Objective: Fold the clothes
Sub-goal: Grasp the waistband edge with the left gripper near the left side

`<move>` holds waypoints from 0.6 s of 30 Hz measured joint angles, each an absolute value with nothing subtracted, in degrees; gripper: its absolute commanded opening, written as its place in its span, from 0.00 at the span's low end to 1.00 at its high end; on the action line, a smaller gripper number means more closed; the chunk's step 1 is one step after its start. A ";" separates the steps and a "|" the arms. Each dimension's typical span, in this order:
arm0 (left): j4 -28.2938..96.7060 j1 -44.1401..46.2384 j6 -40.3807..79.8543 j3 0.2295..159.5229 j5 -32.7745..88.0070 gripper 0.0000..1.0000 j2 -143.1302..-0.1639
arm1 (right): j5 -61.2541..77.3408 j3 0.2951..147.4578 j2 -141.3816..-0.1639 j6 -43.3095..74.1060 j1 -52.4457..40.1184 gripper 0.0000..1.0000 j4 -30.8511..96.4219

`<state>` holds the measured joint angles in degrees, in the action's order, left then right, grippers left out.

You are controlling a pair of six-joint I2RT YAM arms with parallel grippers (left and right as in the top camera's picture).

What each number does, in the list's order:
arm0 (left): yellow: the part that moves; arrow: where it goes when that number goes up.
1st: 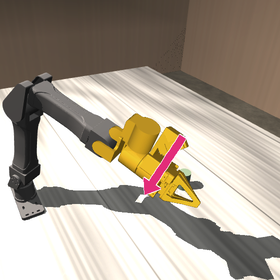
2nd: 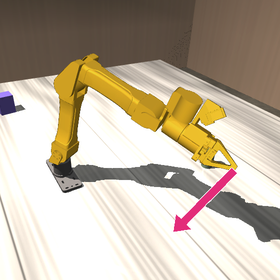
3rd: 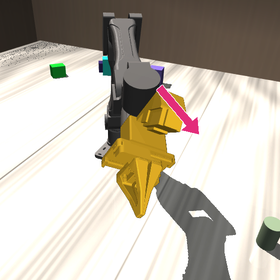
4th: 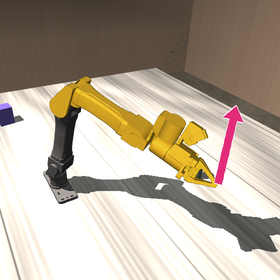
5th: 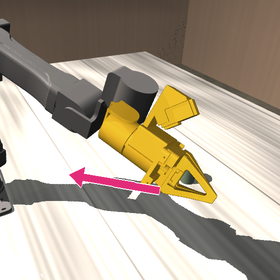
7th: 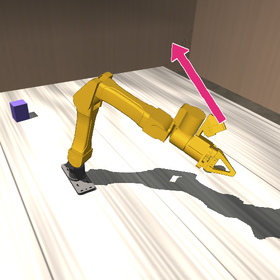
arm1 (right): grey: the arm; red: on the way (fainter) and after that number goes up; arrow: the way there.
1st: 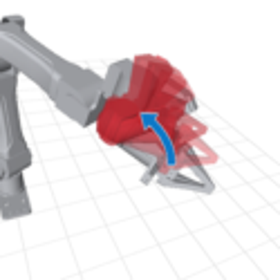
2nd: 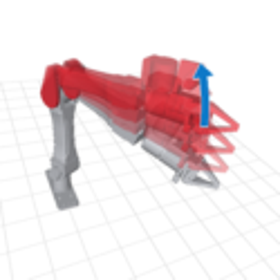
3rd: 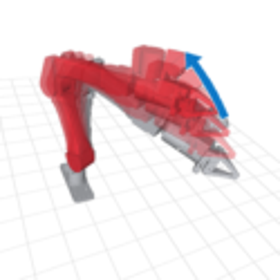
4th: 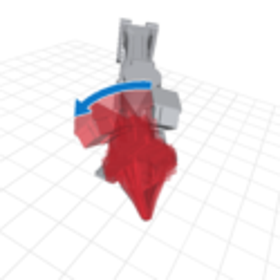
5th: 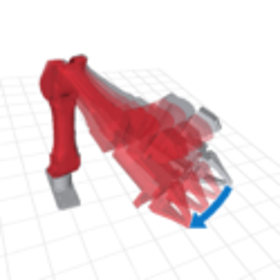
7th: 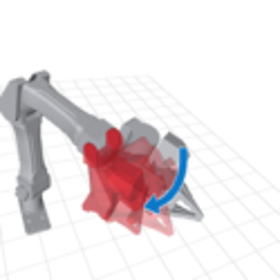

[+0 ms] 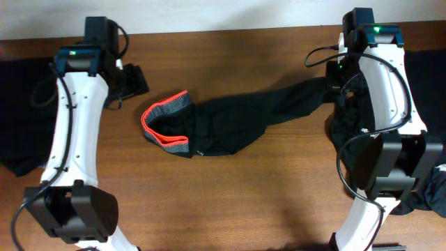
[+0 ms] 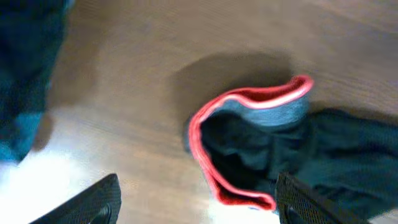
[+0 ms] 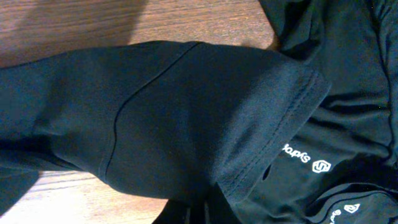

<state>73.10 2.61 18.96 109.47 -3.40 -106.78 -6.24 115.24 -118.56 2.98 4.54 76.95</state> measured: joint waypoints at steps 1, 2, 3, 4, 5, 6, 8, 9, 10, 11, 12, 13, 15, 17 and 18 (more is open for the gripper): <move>72.18 3.51 17.63 109.47 -2.94 0.79 -106.89 | -6.24 115.24 -118.56 2.96 4.54 0.04 76.97; 71.26 4.56 15.68 109.49 -2.68 0.79 -107.02 | -6.24 115.24 -118.56 2.96 4.54 0.04 76.99; 70.85 5.39 13.76 109.49 -2.44 0.81 -107.33 | -6.24 115.24 -118.56 2.98 4.54 0.04 76.99; 70.39 6.37 11.29 109.49 -2.24 0.82 -107.81 | -6.24 115.24 -118.56 2.98 4.54 0.04 77.03; 70.13 7.20 8.71 109.49 -2.09 0.84 -108.55 | -6.24 115.24 -118.56 2.96 4.54 0.04 77.03; 70.04 7.97 5.91 109.49 -1.89 0.86 -109.62 | -6.24 115.24 -118.56 2.94 4.54 0.04 77.14; 70.06 9.65 -0.05 109.49 -1.80 0.87 -113.23 | -6.24 115.24 -118.56 2.96 4.54 0.04 77.17; 70.13 10.02 -2.15 109.49 -1.69 0.87 -114.87 | -6.24 115.24 -118.56 2.96 4.54 0.04 77.17; 70.13 10.24 -4.12 109.49 -1.65 0.92 -116.75 | -6.24 115.24 -118.56 2.98 4.54 0.04 77.17; 70.02 10.31 -5.67 109.49 -1.65 0.92 -118.24 | -6.24 115.24 -118.56 2.98 4.54 0.04 77.17; 69.49 10.28 -7.14 109.49 -1.65 0.92 -119.70 | -6.24 115.24 -118.56 2.98 4.54 0.04 77.19; 68.31 10.28 -9.08 109.49 -1.65 0.92 -121.43 | -6.24 115.24 -118.56 2.96 4.54 0.04 77.19; 66.06 10.24 -11.79 109.43 -1.65 0.93 -123.39 | -6.24 115.24 -118.56 2.96 4.54 0.04 77.19; 62.92 10.22 -14.44 109.38 -1.65 0.93 -124.57 | -6.24 115.24 -118.56 2.98 4.54 0.04 77.19; 61.25 10.22 -15.94 109.38 -1.65 0.93 -125.01 | -6.24 115.24 -118.56 2.98 4.54 0.04 77.19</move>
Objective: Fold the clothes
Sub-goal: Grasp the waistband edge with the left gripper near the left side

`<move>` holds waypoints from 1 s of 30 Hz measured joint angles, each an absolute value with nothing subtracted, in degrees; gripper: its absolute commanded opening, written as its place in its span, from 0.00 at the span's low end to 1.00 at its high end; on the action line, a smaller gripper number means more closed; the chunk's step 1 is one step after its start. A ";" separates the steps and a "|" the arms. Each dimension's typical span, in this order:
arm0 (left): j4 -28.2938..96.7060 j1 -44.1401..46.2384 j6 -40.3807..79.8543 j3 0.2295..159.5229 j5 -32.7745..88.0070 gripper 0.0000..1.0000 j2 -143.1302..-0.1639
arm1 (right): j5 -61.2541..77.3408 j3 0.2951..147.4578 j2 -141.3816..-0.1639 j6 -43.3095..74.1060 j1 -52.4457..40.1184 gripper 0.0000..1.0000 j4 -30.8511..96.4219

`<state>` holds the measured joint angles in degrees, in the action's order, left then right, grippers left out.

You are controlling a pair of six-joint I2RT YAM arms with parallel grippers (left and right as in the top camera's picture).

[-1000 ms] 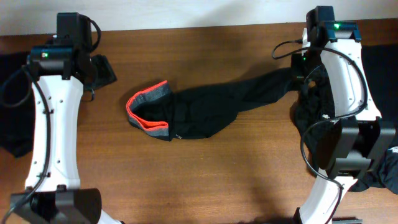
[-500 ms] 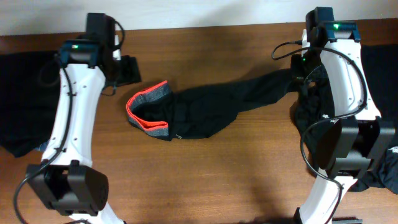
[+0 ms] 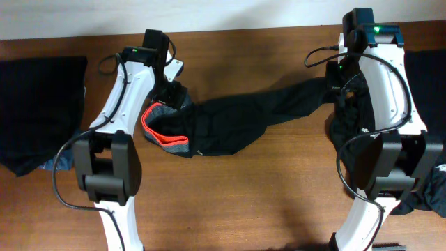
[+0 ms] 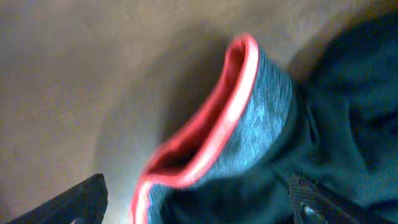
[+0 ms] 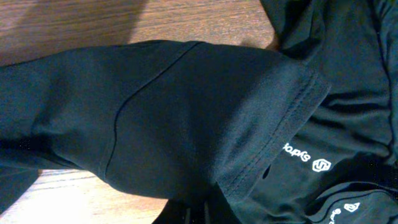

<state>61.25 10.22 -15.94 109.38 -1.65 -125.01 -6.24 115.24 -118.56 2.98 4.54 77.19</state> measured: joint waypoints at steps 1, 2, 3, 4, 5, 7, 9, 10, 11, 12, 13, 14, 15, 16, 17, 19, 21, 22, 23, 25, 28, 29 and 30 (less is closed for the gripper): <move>60.34 10.22 -17.06 109.38 -1.65 0.93 -125.21 | -6.24 115.24 -118.56 2.96 4.54 0.04 77.19; 58.85 10.22 -18.59 109.38 -1.56 0.93 -125.43 | -6.24 115.24 -118.56 2.98 4.54 0.04 77.19; 57.63 10.22 -20.03 109.38 -1.26 0.93 -125.60 | -6.24 115.24 -118.56 2.98 4.54 0.04 77.19; 56.93 10.22 -21.61 109.38 -0.80 0.93 -125.71 | -6.24 115.24 -118.56 2.96 4.54 0.04 77.19; 56.05 10.22 -23.44 109.38 -0.10 0.93 -125.84 | -6.24 115.24 -118.56 3.01 4.54 0.04 77.19; 55.33 10.22 -25.19 109.38 0.80 0.93 -126.13 | -6.24 115.24 -118.56 2.98 4.54 0.04 77.19; 55.24 10.22 -26.22 109.38 1.76 0.93 -126.45 | -6.24 115.24 -118.56 2.98 4.54 0.04 77.19; 55.24 10.26 -26.41 109.38 2.13 0.93 -126.76 | -6.24 115.24 -118.56 2.98 4.54 0.04 77.19; 55.31 10.39 -26.74 109.38 2.63 0.93 -127.35 | -6.24 115.24 -118.56 2.96 4.54 0.04 77.19; 55.48 10.50 -26.87 109.38 2.85 0.93 -127.96 | -6.24 115.24 -118.56 2.96 4.54 0.04 77.19; 55.86 10.68 -27.07 109.38 3.07 0.91 -128.92 | -6.24 115.24 -118.56 2.94 4.54 0.04 77.19; 56.34 11.00 -27.22 109.38 3.29 0.89 -130.21 | -6.24 115.24 -118.56 2.94 4.54 0.04 77.19; 56.71 11.25 -27.44 109.38 3.29 0.74 -130.93 | -6.24 115.24 -118.56 2.96 4.54 0.04 77.19; 57.28 11.53 -27.77 109.38 3.36 0.27 -131.66 | -6.24 115.24 -118.56 2.98 4.54 0.04 77.19; 58.06 11.99 -28.60 109.38 3.57 0.00 -132.51 | -6.24 115.24 -118.56 2.98 4.54 0.04 77.19; 58.46 12.53 -29.36 109.38 3.75 0.00 -132.77 | -6.24 115.24 -118.56 2.98 4.54 0.04 77.19; 58.48 12.69 -29.82 109.38 3.90 0.00 -132.77 | -6.24 115.24 -118.56 2.96 4.54 0.04 77.19; 58.50 12.69 -29.89 109.38 3.88 0.00 -132.77 | -6.24 115.24 -118.56 2.96 4.54 0.04 77.19; 58.70 12.67 -29.36 109.62 3.79 0.00 -132.77 | -6.24 115.24 -118.56 2.96 4.54 0.04 77.19; 58.89 12.45 -27.90 111.02 3.03 0.00 -132.77 | -6.24 115.24 -118.56 2.96 4.54 0.04 77.17; 58.43 10.76 -24.36 113.97 2.00 0.00 -131.61 | -6.24 115.24 -118.56 2.98 4.54 0.04 77.19; 57.60 10.00 -22.98 114.34 1.41 0.00 -130.85 | -6.24 115.24 -118.56 2.96 4.54 0.04 77.17; 56.62 8.67 -20.40 114.72 0.16 0.00 -129.51 | -6.24 115.24 -118.56 2.96 4.54 0.04 77.17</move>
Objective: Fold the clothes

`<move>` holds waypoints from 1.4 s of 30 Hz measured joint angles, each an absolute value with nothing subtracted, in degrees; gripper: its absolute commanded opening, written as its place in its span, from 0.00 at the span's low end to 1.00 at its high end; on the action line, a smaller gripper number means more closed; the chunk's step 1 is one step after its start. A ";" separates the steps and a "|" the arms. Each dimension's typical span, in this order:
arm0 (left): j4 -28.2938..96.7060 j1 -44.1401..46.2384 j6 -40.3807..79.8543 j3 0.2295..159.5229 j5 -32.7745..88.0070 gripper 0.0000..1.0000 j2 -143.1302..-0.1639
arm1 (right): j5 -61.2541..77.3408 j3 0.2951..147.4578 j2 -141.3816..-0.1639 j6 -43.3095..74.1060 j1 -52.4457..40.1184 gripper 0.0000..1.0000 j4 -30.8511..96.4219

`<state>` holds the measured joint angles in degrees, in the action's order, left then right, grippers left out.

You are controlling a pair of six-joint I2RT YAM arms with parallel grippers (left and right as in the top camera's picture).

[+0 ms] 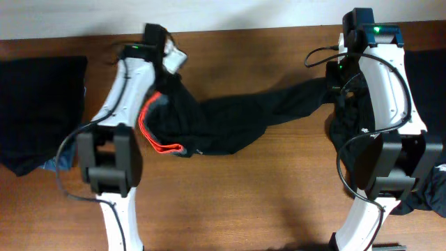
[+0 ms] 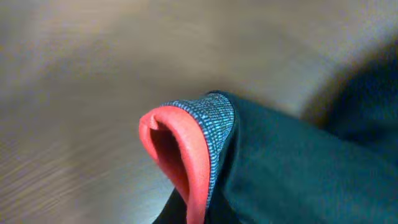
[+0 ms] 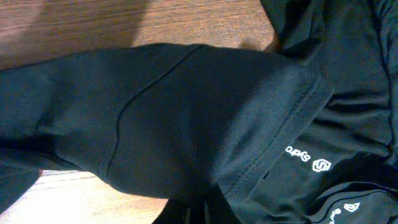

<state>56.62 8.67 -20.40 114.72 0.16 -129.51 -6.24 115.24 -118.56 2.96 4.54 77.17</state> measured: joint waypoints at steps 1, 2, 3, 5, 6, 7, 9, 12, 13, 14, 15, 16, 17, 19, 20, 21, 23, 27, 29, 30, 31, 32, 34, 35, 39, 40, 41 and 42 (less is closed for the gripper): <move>56.14 7.33 -18.24 115.04 -0.86 0.01 -128.38 | -6.24 115.24 -118.56 2.96 4.54 0.04 77.19; 55.68 6.35 -16.10 115.22 -1.56 0.01 -127.72 | -6.22 115.24 -118.56 3.01 4.54 0.04 77.17; 55.18 5.17 -13.80 115.42 -2.26 0.02 -127.11 | -6.22 115.24 -118.56 3.01 4.54 0.04 77.19; 54.41 2.44 -8.62 115.61 -3.57 0.02 -126.63 | -6.11 115.24 -118.56 3.01 4.54 0.04 77.19; 54.11 1.34 -5.91 115.57 -3.92 0.02 -126.63 | -5.72 115.24 -118.56 3.05 4.54 0.04 77.17; 53.52 0.23 -3.01 115.20 -4.27 0.02 -126.63 | -5.41 115.24 -118.56 3.03 4.54 0.04 77.17; 53.36 -0.84 0.10 114.83 -4.73 0.02 -126.63 | -5.06 115.24 -118.56 3.03 4.54 0.04 77.08; 53.32 -1.08 2.48 113.95 -4.97 0.02 -126.63 | -4.89 115.24 -118.56 3.03 4.54 0.04 75.66; 53.34 -1.04 2.96 113.75 -4.97 0.02 -126.63 | -4.86 115.24 -118.56 3.05 4.54 0.04 74.65; 53.36 -0.89 3.33 113.65 -4.97 0.02 -126.63 | -4.86 115.24 -118.56 3.05 4.54 0.04 73.97; 53.34 -0.75 3.55 113.60 -4.97 0.02 -126.63 | -4.84 115.24 -118.56 3.03 4.54 0.04 73.19; 53.34 -0.71 3.75 113.58 -4.97 0.02 -126.63 | -4.82 115.24 -118.56 3.03 4.54 0.04 72.97; 53.43 -0.67 3.99 113.56 -4.97 0.02 -126.63 | -4.64 115.24 -118.56 3.03 4.54 0.05 72.99; 53.67 -0.67 4.19 113.56 -4.97 0.02 -126.63 | -4.43 115.24 -118.58 3.01 4.54 0.10 73.69; 53.71 -0.67 4.19 113.56 -4.97 0.02 -126.63 | -4.23 115.24 -118.58 2.98 4.54 0.10 74.15; 53.71 -0.67 4.21 113.56 -4.97 0.02 -126.63 | -3.99 115.24 -118.58 3.01 4.54 0.11 75.16; 53.74 -0.67 4.21 113.56 -4.97 0.02 -126.63 | -3.55 115.24 -118.58 3.18 4.54 0.11 76.34; 53.74 -0.67 4.21 113.56 -4.97 0.02 -126.63 | -3.38 115.24 -118.58 3.22 4.54 0.11 76.58; 53.74 -0.67 4.21 113.56 -4.97 0.02 -126.63 | -3.38 115.24 -118.58 3.20 4.54 0.11 76.58; 53.74 -0.67 4.23 113.56 -4.97 0.02 -126.63 | -3.38 115.24 -118.58 3.18 4.54 0.15 76.58; 53.74 -0.67 4.23 113.56 -4.97 0.02 -126.63 | -3.38 115.24 -118.58 3.22 4.54 0.15 76.58; 53.74 -0.67 4.25 113.56 -4.97 0.02 -126.63 | -3.38 115.24 -118.58 3.14 4.54 0.15 76.58; 53.74 -0.67 4.36 113.56 -4.97 0.02 -126.63 | -3.36 115.24 -118.58 3.22 4.54 0.15 76.58; 53.74 -0.67 4.38 113.56 -4.97 0.02 -126.63 | -3.36 115.24 -118.58 3.22 4.54 0.16 76.58; 53.74 -0.67 4.38 113.56 -4.97 0.02 -126.63 | -3.36 115.24 -118.58 3.20 4.54 0.11 76.58; 53.74 -0.67 4.36 113.56 -4.97 0.02 -126.63 | -3.36 115.24 -118.58 3.20 4.54 0.05 76.58; 53.74 -0.67 4.36 113.56 -4.97 0.02 -126.63 | -3.36 115.24 -118.58 3.20 4.54 0.04 76.58; 53.74 -0.67 4.36 113.56 -4.97 0.02 -126.63 | -3.33 115.24 -118.58 3.42 4.54 0.04 76.60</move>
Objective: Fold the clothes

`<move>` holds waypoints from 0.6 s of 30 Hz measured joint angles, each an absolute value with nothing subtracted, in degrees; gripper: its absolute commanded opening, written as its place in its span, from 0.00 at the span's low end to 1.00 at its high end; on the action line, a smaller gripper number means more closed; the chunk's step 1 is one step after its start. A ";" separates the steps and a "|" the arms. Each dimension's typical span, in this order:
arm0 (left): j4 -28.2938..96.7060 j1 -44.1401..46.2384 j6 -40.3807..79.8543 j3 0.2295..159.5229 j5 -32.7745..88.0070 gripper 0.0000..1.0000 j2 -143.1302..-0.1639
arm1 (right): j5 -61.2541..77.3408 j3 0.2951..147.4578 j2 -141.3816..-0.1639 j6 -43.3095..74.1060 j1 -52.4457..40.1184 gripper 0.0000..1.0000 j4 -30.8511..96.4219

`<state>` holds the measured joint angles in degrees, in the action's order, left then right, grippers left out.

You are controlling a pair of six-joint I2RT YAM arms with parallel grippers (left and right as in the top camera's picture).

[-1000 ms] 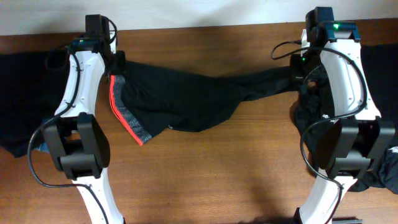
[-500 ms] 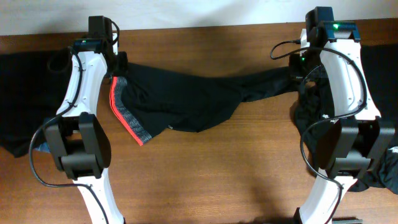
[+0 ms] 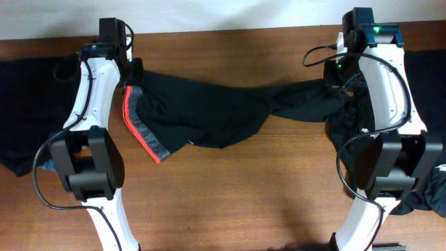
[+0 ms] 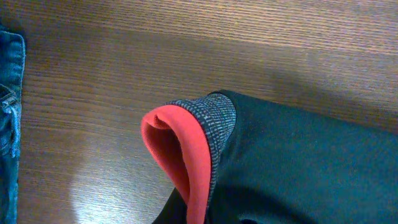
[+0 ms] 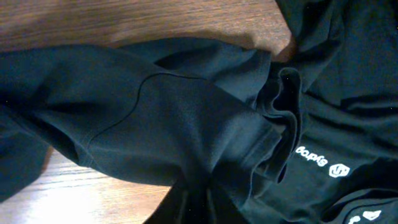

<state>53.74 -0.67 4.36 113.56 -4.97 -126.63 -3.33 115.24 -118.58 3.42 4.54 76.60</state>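
A pair of black shorts point(image 3: 223, 111) with a grey and red waistband point(image 3: 139, 129) stretches across the table between my two arms. My left gripper point(image 3: 134, 73) is shut on the waistband's far corner point(image 4: 196, 155), the red lining folded between its fingers at the bottom of the left wrist view. My right gripper point(image 3: 339, 82) is shut on the leg end of the shorts point(image 5: 186, 124); its fingers are buried in black cloth. The fabric by it is bunched into folds point(image 5: 280, 118).
A pile of black garments with white logos point(image 5: 320, 155) lies under and beside the right arm point(image 3: 380, 84). Dark clothes and a bit of blue denim point(image 4: 9, 93) lie at the table's left end point(image 3: 28, 111). The wooden table point(image 3: 244, 195) shows in front.
My left gripper has moved left with the waistband, pulling the shorts out flatter and longer. The cloth by my right gripper has gathered into folds and shifted left.
My left gripper stood open to the left of the crumpled shorts while the right held the leg end. Then it was at the waistband, still open. Then it was shut on the waistband's far edge, and now holds it further left, the shorts stretched.
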 measured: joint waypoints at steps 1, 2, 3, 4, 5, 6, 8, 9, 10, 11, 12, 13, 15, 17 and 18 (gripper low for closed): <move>53.74 -0.67 4.36 113.56 -4.97 0.02 -126.63 | -3.31 115.24 -118.58 3.27 4.54 0.04 76.60; 53.76 -0.67 4.38 113.56 -4.97 0.02 -126.63 | -3.33 115.24 -118.58 3.25 4.54 0.04 76.60; 53.80 -0.67 4.38 113.56 -4.97 0.02 -126.63 | -3.29 115.24 -118.58 3.27 4.54 0.04 76.60; 53.87 -0.67 4.38 113.56 -4.97 0.02 -126.63 | -3.29 115.24 -118.58 3.22 4.54 0.04 76.58; 54.19 -0.67 4.36 113.56 -4.97 0.02 -126.63 | -3.16 115.24 -118.58 3.22 4.54 0.04 76.44; 54.22 -0.67 4.38 113.56 -4.97 0.02 -126.63 | -3.16 115.24 -118.58 3.25 4.54 0.04 76.18; 53.63 -0.67 4.38 113.51 -4.97 0.02 -126.63 | -3.18 115.22 -118.58 3.27 4.54 0.04 73.78; 52.49 -0.67 4.38 113.47 -4.97 0.02 -126.63 | -3.18 115.20 -118.58 3.25 4.54 0.04 71.94; 49.69 -0.69 4.38 113.40 -4.97 0.01 -126.63 | -3.18 115.15 -118.58 3.22 4.54 0.08 67.05; 47.72 -0.69 4.38 113.36 -4.97 0.01 -126.63 | -3.18 115.20 -118.63 3.18 4.54 0.22 64.36; 45.84 -0.73 4.47 113.19 -5.23 0.02 -126.63 | -3.44 114.93 -118.63 3.20 4.54 0.30 61.45; 41.17 -0.78 5.43 112.97 -6.44 0.13 -126.65 | -4.51 114.91 -118.74 4.29 4.54 0.43 55.59; 36.56 -1.17 7.88 112.90 -9.06 0.37 -126.65 | -6.79 114.96 -119.04 6.26 4.56 0.70 50.43; 31.73 -2.17 11.73 112.92 -10.66 0.49 -126.65 | -7.90 114.96 -119.22 8.21 4.97 0.90 47.55; 30.92 -3.05 13.28 112.92 -10.52 0.53 -126.65 | -7.94 114.96 -119.22 8.73 5.17 0.92 48.05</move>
<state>30.92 -3.05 13.28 112.92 -10.52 -126.65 -7.94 114.96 -119.22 8.73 5.17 48.05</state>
